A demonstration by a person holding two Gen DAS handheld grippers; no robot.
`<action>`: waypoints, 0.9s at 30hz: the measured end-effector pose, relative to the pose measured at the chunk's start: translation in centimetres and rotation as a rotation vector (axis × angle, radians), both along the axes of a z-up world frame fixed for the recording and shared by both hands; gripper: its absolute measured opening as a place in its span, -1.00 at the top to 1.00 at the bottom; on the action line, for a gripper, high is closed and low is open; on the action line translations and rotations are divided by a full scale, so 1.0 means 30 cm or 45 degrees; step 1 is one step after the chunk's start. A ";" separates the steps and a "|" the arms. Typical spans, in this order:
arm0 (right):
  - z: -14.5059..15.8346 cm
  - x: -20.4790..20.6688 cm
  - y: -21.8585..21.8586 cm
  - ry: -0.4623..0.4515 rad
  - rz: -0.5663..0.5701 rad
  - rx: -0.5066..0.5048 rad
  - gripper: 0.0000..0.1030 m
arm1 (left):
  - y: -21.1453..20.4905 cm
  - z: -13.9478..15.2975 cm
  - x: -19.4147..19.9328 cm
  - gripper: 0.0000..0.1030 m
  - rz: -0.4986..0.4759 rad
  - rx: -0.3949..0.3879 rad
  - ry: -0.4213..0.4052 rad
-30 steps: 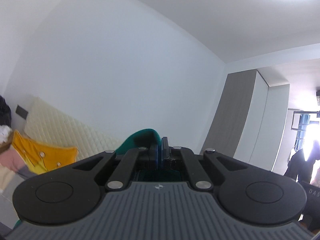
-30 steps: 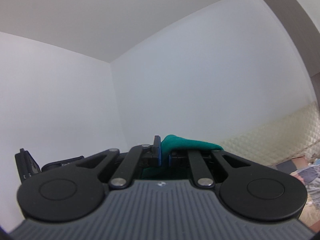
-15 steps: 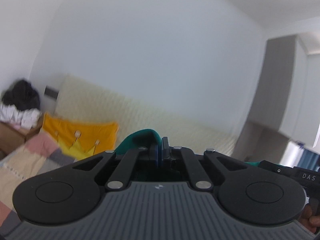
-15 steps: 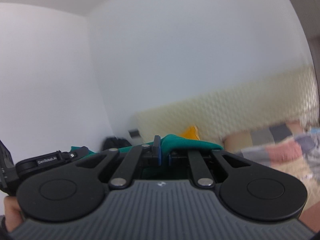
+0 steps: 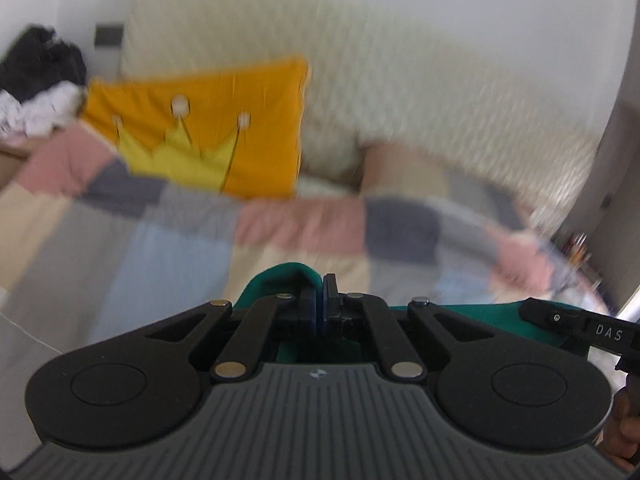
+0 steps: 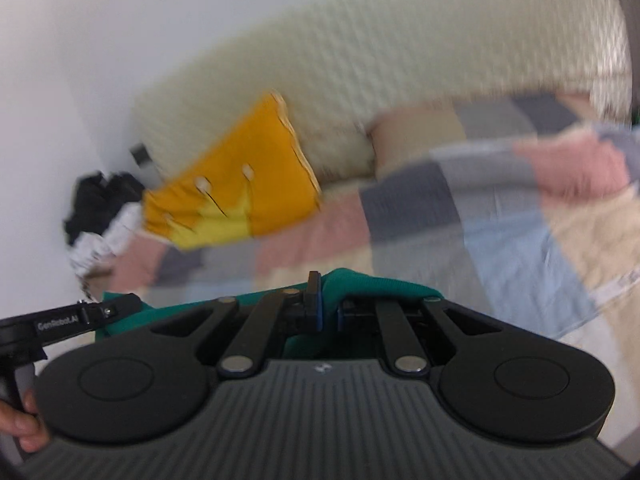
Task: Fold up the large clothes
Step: 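Lift the hoodie with both grippers and shake it out in the air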
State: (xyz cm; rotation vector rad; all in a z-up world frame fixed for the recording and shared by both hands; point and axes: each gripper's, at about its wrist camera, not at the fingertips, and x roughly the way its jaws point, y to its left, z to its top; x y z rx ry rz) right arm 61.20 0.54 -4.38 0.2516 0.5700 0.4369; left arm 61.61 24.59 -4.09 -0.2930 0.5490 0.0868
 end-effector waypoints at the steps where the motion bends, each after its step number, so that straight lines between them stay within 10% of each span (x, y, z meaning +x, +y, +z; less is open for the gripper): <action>1: -0.046 0.021 0.010 0.013 0.003 -0.011 0.80 | -0.001 -0.068 0.056 0.93 -0.017 0.025 0.023; 13: -0.275 0.159 0.056 0.195 0.063 -0.019 0.80 | 0.117 -0.401 0.349 0.92 -0.004 -0.048 0.290; 16: -0.269 0.155 0.071 0.201 0.060 -0.023 0.77 | 0.111 -0.382 0.330 0.80 -0.023 -0.043 0.298; 20: -0.223 0.124 0.086 0.195 0.089 -0.054 0.64 | 0.085 -0.312 0.276 -0.20 -0.068 -0.004 0.291; 24: -0.136 0.038 0.084 0.149 0.117 -0.093 -0.25 | 0.048 -0.204 0.192 -0.24 -0.088 0.059 0.239; 27: -0.057 -0.061 0.073 0.089 0.127 -0.135 -0.27 | 0.025 -0.114 0.109 -0.25 -0.098 0.075 0.200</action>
